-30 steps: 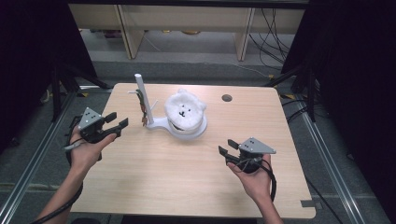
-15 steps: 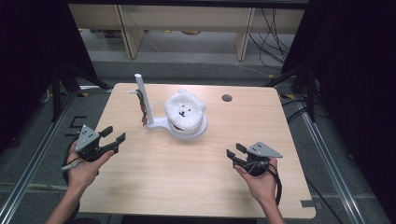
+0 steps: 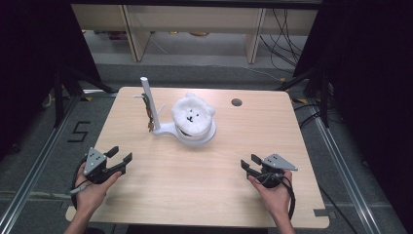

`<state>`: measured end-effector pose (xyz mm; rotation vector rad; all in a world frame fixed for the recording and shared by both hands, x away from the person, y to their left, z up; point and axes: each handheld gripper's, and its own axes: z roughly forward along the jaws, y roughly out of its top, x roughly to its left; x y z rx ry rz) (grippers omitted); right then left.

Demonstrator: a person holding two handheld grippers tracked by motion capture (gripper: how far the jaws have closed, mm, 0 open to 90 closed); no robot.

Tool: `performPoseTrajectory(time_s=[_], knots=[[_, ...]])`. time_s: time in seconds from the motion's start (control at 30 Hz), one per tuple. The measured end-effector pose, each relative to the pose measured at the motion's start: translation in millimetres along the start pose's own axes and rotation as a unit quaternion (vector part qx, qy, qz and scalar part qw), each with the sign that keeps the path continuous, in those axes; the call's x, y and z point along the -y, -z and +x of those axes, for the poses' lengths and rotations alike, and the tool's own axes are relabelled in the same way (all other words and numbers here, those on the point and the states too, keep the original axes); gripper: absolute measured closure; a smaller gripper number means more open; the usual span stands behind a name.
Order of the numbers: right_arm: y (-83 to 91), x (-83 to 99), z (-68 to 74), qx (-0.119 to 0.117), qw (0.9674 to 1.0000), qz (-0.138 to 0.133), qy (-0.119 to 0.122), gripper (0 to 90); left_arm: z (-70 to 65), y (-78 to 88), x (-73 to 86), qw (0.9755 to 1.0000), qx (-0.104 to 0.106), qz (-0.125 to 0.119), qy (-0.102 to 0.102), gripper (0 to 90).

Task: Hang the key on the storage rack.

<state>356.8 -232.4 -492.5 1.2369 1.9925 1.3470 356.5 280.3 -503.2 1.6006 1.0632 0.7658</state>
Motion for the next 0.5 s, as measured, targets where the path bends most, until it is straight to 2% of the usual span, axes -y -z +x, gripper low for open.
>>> performPoseTrajectory(time_s=[0.1, 0.13, 0.17, 0.2, 0.23, 0.27, 0.33, 0.37, 0.4, 0.43, 0.47, 0.5], knots=[[-1.8, 6.8, 1.1, 0.012, 0.9997, -0.006, -0.019, 51.4, -2.6, -0.9, 6.4, 1.0000, 0.000, 0.003, 0.009, 37.7], [-1.9, 7.8, -0.6, 0.003, 0.9998, -0.012, -0.015, 51.7, -3.8, -1.5, 8.0, 0.9999, 0.002, -0.001, 0.011, 37.5], [-2.2, 9.4, -0.8, 0.012, 0.9997, -0.013, -0.013, 51.7, -5.4, -0.8, 8.8, 1.0000, 0.001, 0.002, 0.010, 37.4], [-2.5, 10.9, -1.0, 0.007, 0.9996, -0.024, -0.014, 51.7, -6.8, -0.9, 9.9, 1.0000, 0.001, 0.001, 0.008, 37.4], [-1.7, 12.0, -0.2, 0.007, 0.9992, -0.030, -0.026, 51.7, -7.8, -1.5, 11.1, 1.0000, 0.001, -0.003, 0.006, 37.3], [-0.3, 12.6, 0.0, 0.014, 0.9993, -0.026, -0.023, 51.7, -8.6, -0.9, 12.0, 1.0000, 0.000, -0.002, 0.005, 37.3], [-1.5, 15.2, 0.6, 0.012, 0.9992, -0.033, -0.017, 51.7, -9.4, -0.3, 13.6, 1.0000, -0.001, -0.005, 0.002, 37.1], [-1.1, 15.7, 1.1, 0.021, 0.9992, -0.031, -0.013, 51.6, -9.7, -0.3, 14.4, 1.0000, -0.001, -0.008, 0.003, 37.0], [-1.3, 16.6, 2.0, 0.009, 0.9992, -0.035, -0.017, 51.6, -9.8, 0.0, 15.0, 1.0000, -0.001, -0.008, 0.002, 36.9], [-0.2, 17.3, 3.7, 0.018, 0.9992, -0.030, -0.020, 51.4, -10.2, 0.2, 15.6, 1.0000, -0.001, -0.009, 0.003, 36.8], [0.1, 17.7, 2.9, 0.018, 0.9993, -0.030, -0.013, 51.3, -10.6, 0.4, 16.2, 1.0000, -0.001, -0.009, 0.004, 36.6], [-2.0, 19.0, 3.2, 0.012, 0.9988, -0.044, -0.014, 51.1, -10.5, 0.3, 16.9, 0.9999, 0.000, -0.010, 0.003, 36.3]])
